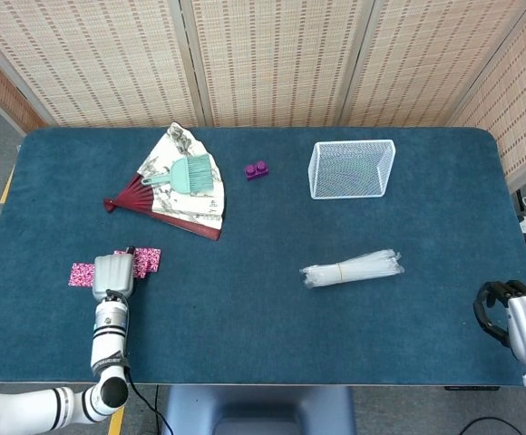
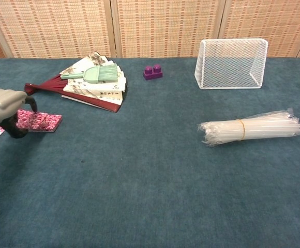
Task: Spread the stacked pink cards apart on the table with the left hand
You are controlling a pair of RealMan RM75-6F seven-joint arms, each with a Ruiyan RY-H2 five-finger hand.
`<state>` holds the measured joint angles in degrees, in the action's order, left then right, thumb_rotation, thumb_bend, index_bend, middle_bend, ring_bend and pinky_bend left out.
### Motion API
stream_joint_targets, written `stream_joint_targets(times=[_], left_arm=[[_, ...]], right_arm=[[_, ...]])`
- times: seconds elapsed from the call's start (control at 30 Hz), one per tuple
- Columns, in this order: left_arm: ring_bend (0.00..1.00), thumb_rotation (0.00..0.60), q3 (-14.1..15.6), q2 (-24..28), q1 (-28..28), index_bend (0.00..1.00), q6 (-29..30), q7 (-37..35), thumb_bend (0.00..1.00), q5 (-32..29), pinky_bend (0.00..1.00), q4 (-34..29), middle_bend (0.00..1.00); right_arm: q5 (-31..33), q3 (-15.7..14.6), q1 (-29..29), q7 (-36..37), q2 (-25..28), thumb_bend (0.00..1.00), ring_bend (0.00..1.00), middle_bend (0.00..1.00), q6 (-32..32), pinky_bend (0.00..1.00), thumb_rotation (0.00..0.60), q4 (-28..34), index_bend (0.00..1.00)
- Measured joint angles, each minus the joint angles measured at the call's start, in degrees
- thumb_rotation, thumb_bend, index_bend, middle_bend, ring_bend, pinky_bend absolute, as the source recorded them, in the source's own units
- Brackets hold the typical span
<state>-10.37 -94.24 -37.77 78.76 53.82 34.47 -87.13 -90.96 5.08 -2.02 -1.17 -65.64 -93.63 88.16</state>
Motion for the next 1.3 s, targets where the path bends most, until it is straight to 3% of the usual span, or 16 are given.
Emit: stream_joint_targets(times=[0.37, 0.7, 0.77, 0.9, 1.03, 1.3], left_arm=[[1.0, 0.6, 7.7, 5.8, 11.4, 0.65, 7.9, -9.3, 0.41, 8.5, 1.0, -5.2, 1.0], [1.0, 0.6, 9.1, 3.9, 16.0, 0.64, 8.4, -11.1, 0.41, 10.1, 1.0, -2.6, 1.0], [1.0, 0.6, 8.9, 3.5, 16.5, 0.59, 8.0, -11.1, 0.4, 10.1, 1.0, -1.9, 1.0], [1.0, 0.6, 8.2, 3.2, 17.3, 0.35, 7.3, -11.3, 0.38, 10.4, 1.0, -1.4, 1.0], [1.0, 0.6, 7.6, 3.1, 17.8, 0.2, 7.2, -11.1, 0.37, 10.7, 1.0, -1.5, 1.0], [1.0, 0.6, 6.9, 3.5, 18.6, 0.11, 6.0, -9.7, 0.36, 10.2, 1.0, -2.4, 1.0]], right_arm=[[-0.1, -0.2, -0.2, -0.9, -0.5, 0.5, 0.55, 0.65, 0.4, 0.84, 0.6, -0.1, 0.74], [0.4, 0.0, -0.3, -1.1, -0.5, 0.5, 0.55, 0.65, 0.7, 0.84, 0.6, 0.1, 0.74], [0.4, 0.0, -0.3, -1.1, -0.5, 0.5, 0.55, 0.65, 0.7, 0.84, 0.6, 0.1, 0.74], [0.5, 0.1, -0.3, -1.0, -0.5, 0.5, 0.55, 0.65, 0.7, 0.84, 0.6, 0.2, 0.74], [0.4, 0.1, -0.3, -1.0, -0.6, 0.5, 0.55, 0.65, 0.6, 0.84, 0.6, 0.1, 0.74], [0.3, 0.1, -0.3, -0.8, -0.6, 0.5, 0.55, 0.65, 0.4, 0.84, 0.6, 0.0, 0.74]])
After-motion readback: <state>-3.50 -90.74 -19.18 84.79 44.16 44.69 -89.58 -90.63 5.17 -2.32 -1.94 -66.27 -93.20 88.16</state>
